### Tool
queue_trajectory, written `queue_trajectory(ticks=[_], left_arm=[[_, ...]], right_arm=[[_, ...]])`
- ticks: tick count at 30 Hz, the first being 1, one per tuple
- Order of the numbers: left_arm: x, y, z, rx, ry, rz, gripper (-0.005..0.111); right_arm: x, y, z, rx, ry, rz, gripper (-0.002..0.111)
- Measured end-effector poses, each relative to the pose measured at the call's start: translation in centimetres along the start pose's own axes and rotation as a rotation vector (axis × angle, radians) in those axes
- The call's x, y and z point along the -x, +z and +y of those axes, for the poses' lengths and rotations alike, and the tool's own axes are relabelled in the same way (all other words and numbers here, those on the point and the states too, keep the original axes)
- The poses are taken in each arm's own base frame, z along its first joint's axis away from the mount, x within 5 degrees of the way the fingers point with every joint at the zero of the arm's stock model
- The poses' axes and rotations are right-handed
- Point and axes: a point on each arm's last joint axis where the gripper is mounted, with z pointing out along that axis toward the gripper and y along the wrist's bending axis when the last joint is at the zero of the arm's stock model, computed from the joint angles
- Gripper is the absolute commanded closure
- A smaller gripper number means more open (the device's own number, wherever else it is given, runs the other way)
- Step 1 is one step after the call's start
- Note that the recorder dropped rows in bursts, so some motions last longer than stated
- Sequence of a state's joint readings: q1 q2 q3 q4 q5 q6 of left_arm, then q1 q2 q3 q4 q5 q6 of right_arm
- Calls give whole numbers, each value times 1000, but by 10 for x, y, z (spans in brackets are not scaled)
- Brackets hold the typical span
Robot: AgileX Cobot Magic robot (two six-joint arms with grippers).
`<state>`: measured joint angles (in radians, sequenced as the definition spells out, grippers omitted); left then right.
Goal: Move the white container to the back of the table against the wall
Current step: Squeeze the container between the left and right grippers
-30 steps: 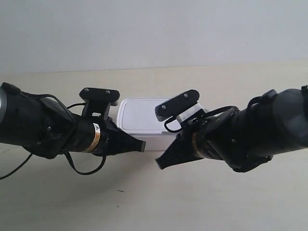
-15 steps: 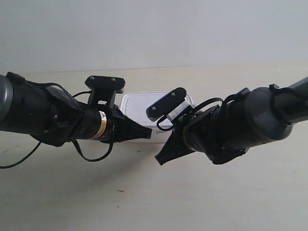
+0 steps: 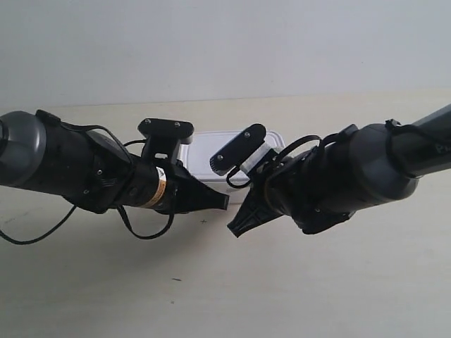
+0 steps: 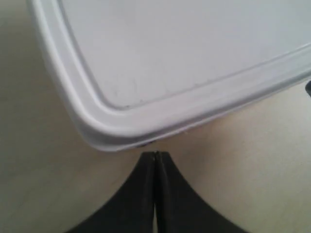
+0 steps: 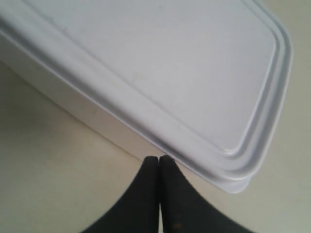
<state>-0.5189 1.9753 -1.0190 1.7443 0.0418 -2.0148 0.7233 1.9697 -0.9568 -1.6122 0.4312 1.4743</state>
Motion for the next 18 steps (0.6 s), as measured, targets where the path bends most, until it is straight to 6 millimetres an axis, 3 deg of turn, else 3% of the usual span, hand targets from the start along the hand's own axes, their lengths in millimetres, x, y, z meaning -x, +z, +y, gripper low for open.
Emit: queue_trajectory(ticks=[13, 18], left_arm=[[14, 18, -4, -6, -1, -26, 107], [18, 27, 2, 7, -16, -30, 107]], right_arm=[[7, 14, 0, -55, -32, 12, 108], [11, 18, 1, -61, -68, 5, 108]])
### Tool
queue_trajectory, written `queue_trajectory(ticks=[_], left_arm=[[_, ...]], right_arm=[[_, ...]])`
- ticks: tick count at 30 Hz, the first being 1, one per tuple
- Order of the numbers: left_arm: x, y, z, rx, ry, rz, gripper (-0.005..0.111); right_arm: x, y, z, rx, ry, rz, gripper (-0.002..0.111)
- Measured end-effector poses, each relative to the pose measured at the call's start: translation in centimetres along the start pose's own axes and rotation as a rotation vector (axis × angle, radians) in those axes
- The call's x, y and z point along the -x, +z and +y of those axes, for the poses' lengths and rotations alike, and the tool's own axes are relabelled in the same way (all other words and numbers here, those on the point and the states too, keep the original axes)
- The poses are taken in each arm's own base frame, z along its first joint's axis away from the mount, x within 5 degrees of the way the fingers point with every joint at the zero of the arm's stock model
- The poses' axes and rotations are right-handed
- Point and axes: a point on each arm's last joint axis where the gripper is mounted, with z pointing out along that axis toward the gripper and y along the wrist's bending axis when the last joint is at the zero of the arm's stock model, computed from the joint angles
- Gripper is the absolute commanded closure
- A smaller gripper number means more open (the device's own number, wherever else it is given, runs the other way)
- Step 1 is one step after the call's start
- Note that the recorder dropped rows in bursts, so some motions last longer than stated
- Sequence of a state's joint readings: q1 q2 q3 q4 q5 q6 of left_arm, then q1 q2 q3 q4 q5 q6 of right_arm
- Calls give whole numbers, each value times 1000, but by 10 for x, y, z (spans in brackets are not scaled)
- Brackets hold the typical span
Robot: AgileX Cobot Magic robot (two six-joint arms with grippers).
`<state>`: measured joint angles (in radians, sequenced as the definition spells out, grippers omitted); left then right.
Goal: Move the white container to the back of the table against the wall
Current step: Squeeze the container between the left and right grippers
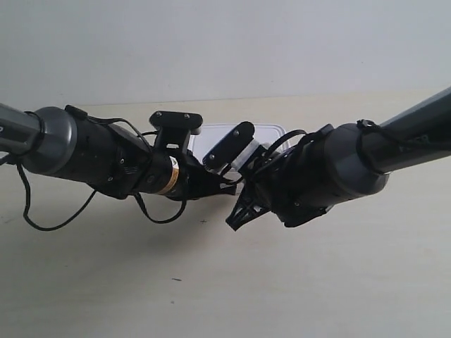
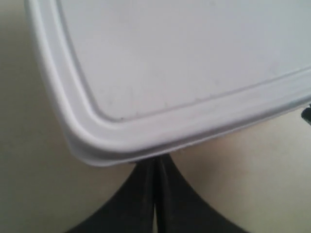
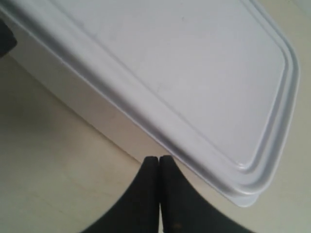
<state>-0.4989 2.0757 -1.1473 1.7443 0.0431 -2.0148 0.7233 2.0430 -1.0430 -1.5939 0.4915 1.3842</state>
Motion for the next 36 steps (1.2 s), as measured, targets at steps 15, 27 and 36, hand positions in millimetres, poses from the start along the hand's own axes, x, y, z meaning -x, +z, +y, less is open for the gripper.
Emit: queue_trajectory(ticks=[15, 27, 36], left_arm=[[14, 15, 15, -10, -40, -13, 107], [26, 25, 14, -21, -40, -43, 107], [29, 29, 19, -7, -14, -51, 107]], right_arm=[[15, 16, 1, -39, -28, -22, 108], [12, 33, -23, -76, -17, -10, 108], [18, 47, -21, -86, -30, -26, 108]])
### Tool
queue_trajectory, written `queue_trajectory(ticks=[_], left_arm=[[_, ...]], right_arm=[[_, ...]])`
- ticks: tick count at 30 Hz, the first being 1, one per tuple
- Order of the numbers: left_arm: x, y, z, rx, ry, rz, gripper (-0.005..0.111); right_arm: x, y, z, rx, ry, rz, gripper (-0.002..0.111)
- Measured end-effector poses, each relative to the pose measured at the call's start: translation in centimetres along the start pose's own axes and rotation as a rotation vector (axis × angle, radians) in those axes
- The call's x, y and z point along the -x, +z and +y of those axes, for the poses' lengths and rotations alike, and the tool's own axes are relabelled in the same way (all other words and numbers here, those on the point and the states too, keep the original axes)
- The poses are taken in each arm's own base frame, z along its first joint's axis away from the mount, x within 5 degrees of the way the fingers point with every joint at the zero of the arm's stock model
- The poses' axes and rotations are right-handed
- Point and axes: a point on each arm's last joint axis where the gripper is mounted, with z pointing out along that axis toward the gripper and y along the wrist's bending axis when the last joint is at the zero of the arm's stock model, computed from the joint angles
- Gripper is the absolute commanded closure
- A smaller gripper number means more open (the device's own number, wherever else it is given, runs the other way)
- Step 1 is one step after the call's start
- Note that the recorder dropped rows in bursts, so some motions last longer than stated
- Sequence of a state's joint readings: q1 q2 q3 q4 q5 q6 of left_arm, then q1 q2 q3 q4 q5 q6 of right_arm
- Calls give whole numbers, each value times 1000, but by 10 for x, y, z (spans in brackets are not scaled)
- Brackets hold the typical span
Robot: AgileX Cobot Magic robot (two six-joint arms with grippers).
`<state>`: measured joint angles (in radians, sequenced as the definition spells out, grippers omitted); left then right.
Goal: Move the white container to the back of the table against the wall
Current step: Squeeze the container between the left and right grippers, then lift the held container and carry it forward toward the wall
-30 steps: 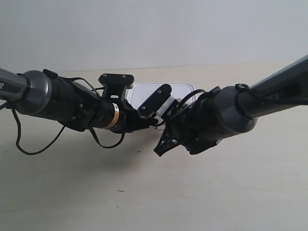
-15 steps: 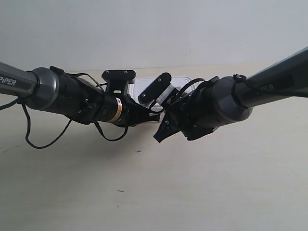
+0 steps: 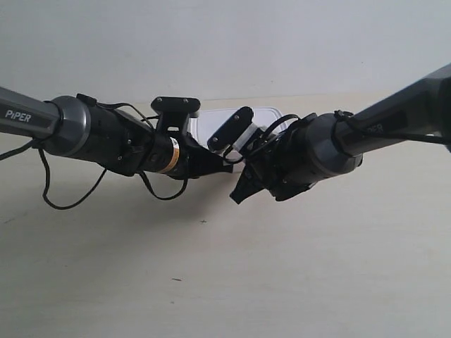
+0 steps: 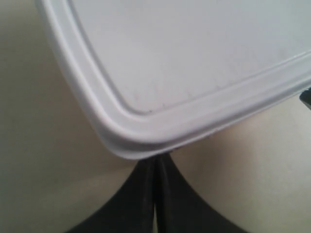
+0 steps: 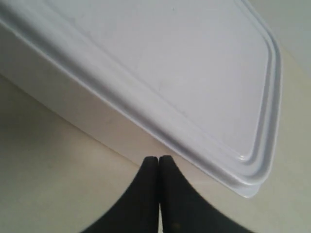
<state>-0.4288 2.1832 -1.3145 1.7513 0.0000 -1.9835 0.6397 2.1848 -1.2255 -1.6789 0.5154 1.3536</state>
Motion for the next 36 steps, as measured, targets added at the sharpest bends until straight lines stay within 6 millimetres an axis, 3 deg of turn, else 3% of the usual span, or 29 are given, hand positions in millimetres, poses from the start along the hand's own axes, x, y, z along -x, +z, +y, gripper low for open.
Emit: queue_trajectory(ticks=[14, 22, 28, 36], left_arm=[[9, -1, 27, 31, -44, -14, 107], [13, -1, 21, -42, -49, -6, 107], [-4, 13, 17, -113, -88, 67, 107], [11, 11, 8, -187, -102, 25, 107]], right_arm=[[7, 8, -10, -12, -43, -21, 108], [9, 20, -30, 84, 195, -23, 108], [8, 31, -25, 163, 257, -29, 108], [-2, 38, -44, 112, 360, 1, 108]])
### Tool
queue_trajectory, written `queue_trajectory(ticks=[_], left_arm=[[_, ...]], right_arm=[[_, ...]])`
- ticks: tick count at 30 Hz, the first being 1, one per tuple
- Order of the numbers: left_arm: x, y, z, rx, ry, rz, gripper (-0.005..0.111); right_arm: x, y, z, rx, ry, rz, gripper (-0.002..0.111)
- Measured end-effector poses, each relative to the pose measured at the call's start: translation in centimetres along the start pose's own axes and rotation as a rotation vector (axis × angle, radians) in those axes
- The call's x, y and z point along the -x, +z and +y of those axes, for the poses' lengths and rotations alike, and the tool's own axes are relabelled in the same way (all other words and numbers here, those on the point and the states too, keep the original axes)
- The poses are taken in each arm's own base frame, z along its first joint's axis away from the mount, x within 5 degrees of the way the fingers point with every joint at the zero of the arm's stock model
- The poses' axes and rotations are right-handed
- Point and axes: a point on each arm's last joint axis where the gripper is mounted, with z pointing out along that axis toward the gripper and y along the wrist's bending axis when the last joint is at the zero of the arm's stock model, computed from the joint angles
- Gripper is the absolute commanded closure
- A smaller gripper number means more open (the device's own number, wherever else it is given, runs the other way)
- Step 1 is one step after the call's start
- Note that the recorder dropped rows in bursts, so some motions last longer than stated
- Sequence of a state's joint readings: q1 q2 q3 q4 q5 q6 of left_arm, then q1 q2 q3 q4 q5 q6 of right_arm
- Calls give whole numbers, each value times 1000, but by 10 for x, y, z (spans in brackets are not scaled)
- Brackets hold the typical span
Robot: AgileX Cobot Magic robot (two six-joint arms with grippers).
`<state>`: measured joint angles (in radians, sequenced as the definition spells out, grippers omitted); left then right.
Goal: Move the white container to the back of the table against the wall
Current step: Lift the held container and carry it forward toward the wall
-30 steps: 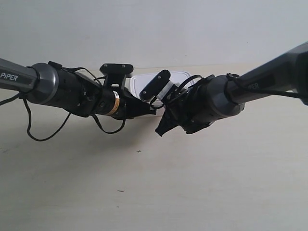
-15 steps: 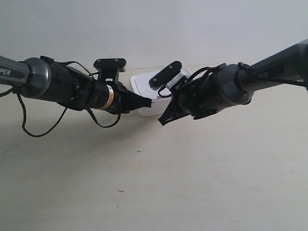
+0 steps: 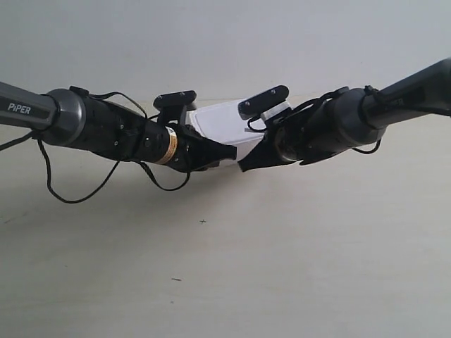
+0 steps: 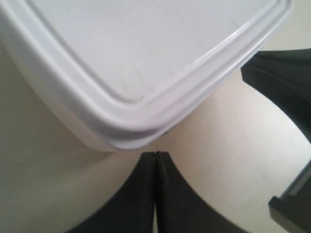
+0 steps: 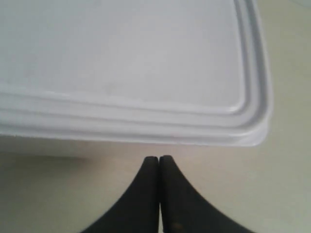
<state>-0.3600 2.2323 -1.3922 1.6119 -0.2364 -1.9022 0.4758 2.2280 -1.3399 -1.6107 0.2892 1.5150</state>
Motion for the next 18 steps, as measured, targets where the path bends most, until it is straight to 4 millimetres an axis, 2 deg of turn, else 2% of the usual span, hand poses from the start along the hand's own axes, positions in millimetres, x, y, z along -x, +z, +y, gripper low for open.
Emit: queue_trajectory(ticks=[5, 9, 12, 18], left_arm=[[8, 1, -2, -8, 8, -25, 107], [9, 11, 0, -10, 8, -25, 107], [9, 18, 2, -9, 6, -26, 107], [21, 26, 4, 15, 8, -74, 107]], right_arm=[[4, -10, -8, -17, 28, -15, 108], [7, -16, -10, -17, 40, -29, 108], [9, -18, -11, -18, 43, -37, 108], [10, -18, -11, -15, -7, -52, 108]])
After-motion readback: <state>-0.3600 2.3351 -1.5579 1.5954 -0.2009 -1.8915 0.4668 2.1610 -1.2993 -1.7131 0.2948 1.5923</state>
